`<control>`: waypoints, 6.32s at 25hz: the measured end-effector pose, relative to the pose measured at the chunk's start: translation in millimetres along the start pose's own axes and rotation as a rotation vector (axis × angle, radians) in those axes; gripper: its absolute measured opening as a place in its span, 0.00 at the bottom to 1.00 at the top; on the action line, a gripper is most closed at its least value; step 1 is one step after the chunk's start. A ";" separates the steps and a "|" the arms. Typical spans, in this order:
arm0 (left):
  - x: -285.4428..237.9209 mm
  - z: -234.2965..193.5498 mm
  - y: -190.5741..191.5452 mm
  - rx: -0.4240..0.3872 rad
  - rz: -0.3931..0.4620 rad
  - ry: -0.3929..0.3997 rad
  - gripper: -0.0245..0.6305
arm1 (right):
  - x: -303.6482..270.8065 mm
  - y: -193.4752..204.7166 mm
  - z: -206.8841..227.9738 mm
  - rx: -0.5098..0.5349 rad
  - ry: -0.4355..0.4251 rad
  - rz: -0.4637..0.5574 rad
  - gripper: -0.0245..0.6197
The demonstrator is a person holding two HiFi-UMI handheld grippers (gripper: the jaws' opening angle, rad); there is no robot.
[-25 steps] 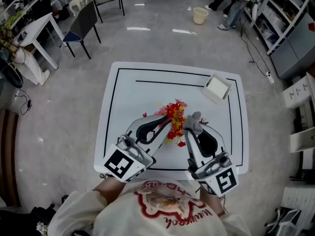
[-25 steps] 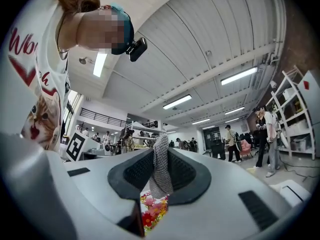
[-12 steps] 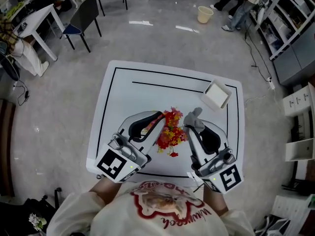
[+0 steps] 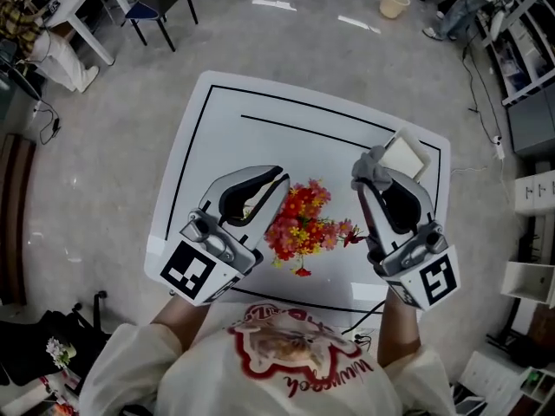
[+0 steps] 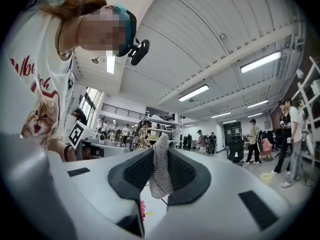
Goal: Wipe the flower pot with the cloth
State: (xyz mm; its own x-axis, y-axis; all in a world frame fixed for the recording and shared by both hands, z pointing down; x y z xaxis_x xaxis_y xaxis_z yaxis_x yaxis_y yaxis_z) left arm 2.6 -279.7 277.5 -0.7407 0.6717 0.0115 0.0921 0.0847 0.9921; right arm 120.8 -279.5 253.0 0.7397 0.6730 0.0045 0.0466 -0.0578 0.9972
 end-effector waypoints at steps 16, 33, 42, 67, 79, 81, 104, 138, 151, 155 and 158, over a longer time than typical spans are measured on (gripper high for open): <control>-13.5 -30.6 28.4 0.034 -0.076 -0.068 0.10 | -43.2 103.9 17.3 0.028 -0.365 -0.081 0.15; -12.6 -43.0 43.2 0.058 -0.090 -0.102 0.10 | -70.6 183.0 -14.5 -0.139 -0.675 -0.181 0.14; -9.0 -48.1 47.0 0.067 -0.096 -0.114 0.10 | -66.8 200.7 -42.4 -0.162 -0.814 -0.233 0.14; 2.5 -39.1 35.8 0.043 -0.082 -0.112 0.10 | -48.1 213.1 -42.2 -0.161 -0.795 -0.295 0.14; 13.9 -24.8 23.3 0.018 -0.065 -0.105 0.10 | -23.0 213.3 -37.0 -0.164 -0.686 -0.309 0.14; 16.5 -22.6 21.0 0.013 -0.061 -0.105 0.10 | -19.4 213.9 -37.5 -0.160 -0.674 -0.317 0.14; 44.9 3.5 11.5 -0.008 -0.047 -0.062 0.10 | 23.5 209.7 -50.0 -0.178 -0.477 -0.310 0.14; 85.4 16.6 34.4 0.005 -0.080 0.107 0.10 | 54.7 211.7 -90.3 -0.200 0.065 -0.269 0.14; 107.9 37.9 41.2 0.042 -0.078 0.005 0.10 | 53.0 206.9 -118.0 -0.213 0.176 -0.245 0.14; 118.3 45.3 43.5 0.045 -0.085 -0.015 0.10 | 50.8 205.9 -125.7 -0.213 0.202 -0.250 0.14; 125.9 45.9 43.4 0.043 -0.084 -0.034 0.10 | 49.5 205.9 -127.5 -0.237 0.226 -0.244 0.14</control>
State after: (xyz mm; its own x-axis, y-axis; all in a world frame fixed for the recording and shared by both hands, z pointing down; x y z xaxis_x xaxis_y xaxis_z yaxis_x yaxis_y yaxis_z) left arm -56.1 -157.6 316.3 -0.7240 0.6855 -0.0768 0.0597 0.1731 0.9831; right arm 81.5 -164.2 468.1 0.5585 0.7925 -0.2449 0.0275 0.2774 0.9604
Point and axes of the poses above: the fingertips, and each gripper's own axes: x backward along the fingers, z to its right, y out of its underside, the point moved 1 cm from there along x, backward along the fingers, and after that the axes turned 5 degrees about -z, right-handed, at the moved point
